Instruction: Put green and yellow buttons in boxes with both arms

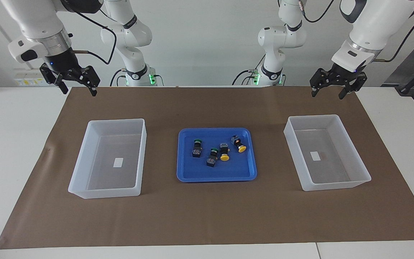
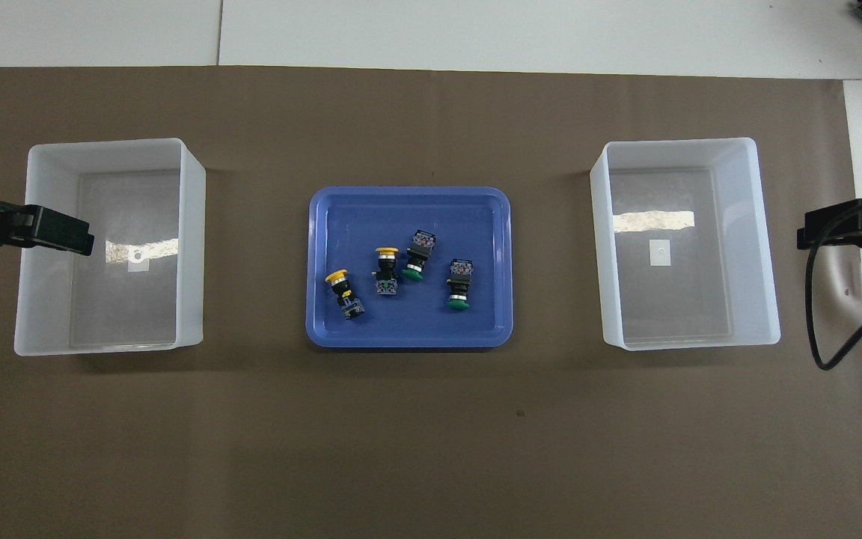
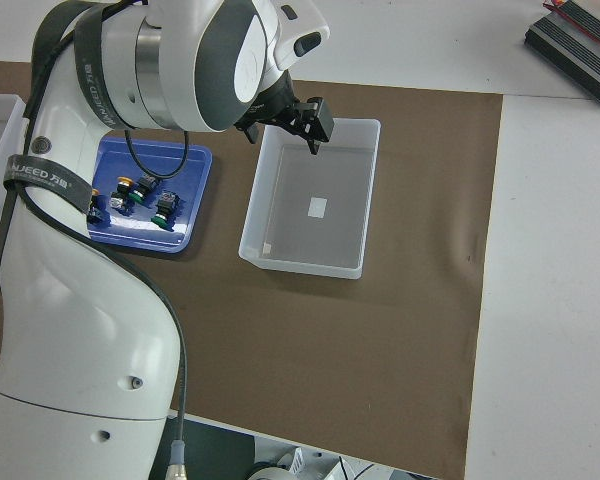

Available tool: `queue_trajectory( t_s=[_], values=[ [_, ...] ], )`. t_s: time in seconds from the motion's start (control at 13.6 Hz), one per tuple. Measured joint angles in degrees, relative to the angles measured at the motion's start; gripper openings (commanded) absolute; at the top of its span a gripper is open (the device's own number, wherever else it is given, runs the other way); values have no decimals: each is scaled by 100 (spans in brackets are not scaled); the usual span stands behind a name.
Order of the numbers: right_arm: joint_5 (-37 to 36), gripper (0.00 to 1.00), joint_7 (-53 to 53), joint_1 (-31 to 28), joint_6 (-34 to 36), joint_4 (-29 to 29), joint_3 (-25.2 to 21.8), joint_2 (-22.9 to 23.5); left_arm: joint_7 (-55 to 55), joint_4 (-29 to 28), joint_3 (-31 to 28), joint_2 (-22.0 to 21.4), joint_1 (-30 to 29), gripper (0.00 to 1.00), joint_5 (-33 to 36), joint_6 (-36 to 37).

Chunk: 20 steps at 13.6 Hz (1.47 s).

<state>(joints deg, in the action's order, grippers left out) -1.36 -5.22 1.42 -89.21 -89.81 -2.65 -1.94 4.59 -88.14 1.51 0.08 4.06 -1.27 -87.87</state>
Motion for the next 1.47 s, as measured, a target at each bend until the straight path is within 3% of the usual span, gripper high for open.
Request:
queue_trajectory(
  t_s=[1.03,1.25,1.47],
  values=[
    [6,100,1,42,38,-62,-2,-19,-5,-150,58,-34,17,100,0,-87],
    [6,100,1,41,40,-97,-7,-37,-56,-697,97,-229,166,100,-1,-719],
    [8,100,0,40,40,-127,-22,-55,-612,-1614,121,-547,506,100,-2,-1705]
  ],
)
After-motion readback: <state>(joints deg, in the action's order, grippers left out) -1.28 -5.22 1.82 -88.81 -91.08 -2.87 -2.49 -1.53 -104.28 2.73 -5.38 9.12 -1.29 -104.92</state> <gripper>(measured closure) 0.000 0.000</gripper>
